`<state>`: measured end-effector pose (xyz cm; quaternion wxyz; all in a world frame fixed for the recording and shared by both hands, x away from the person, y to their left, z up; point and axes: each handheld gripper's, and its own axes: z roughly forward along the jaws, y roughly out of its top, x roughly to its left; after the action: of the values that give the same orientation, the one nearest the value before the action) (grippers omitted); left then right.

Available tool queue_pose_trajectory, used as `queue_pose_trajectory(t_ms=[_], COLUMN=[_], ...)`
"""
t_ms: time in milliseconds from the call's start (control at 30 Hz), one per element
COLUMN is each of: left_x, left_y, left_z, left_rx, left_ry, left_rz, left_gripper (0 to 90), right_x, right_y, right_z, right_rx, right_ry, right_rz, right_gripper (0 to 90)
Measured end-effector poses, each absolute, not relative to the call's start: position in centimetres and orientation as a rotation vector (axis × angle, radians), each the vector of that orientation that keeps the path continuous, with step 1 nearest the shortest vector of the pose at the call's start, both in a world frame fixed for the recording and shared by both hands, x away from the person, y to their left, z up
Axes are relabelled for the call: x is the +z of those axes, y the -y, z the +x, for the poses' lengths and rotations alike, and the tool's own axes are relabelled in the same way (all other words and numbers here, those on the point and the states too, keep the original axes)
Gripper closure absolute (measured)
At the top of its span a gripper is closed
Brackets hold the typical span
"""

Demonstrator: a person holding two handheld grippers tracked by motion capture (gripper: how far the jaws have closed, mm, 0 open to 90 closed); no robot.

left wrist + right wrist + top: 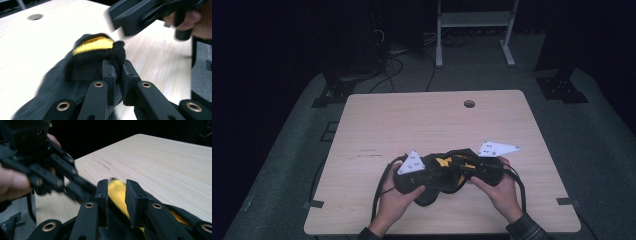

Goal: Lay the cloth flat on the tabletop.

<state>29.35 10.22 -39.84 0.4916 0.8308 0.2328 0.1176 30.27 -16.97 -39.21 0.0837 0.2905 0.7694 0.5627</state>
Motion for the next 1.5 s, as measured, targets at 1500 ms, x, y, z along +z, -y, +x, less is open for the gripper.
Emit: queue_pose_trajectory(t_ms=[1500], left_x=[-36.3], left_y=[-21.8], left_z=[31.7], left_rx=[0.44], left_ry=[-0.709], left_rz=[1.89], left_gripper=[83.0], right_x=[-38.5], right_y=[28.2], right_z=[32.3], right_rx=[1.464], right_ry=[-2.171], right_rz=[1.047], right_gripper=[87.8])
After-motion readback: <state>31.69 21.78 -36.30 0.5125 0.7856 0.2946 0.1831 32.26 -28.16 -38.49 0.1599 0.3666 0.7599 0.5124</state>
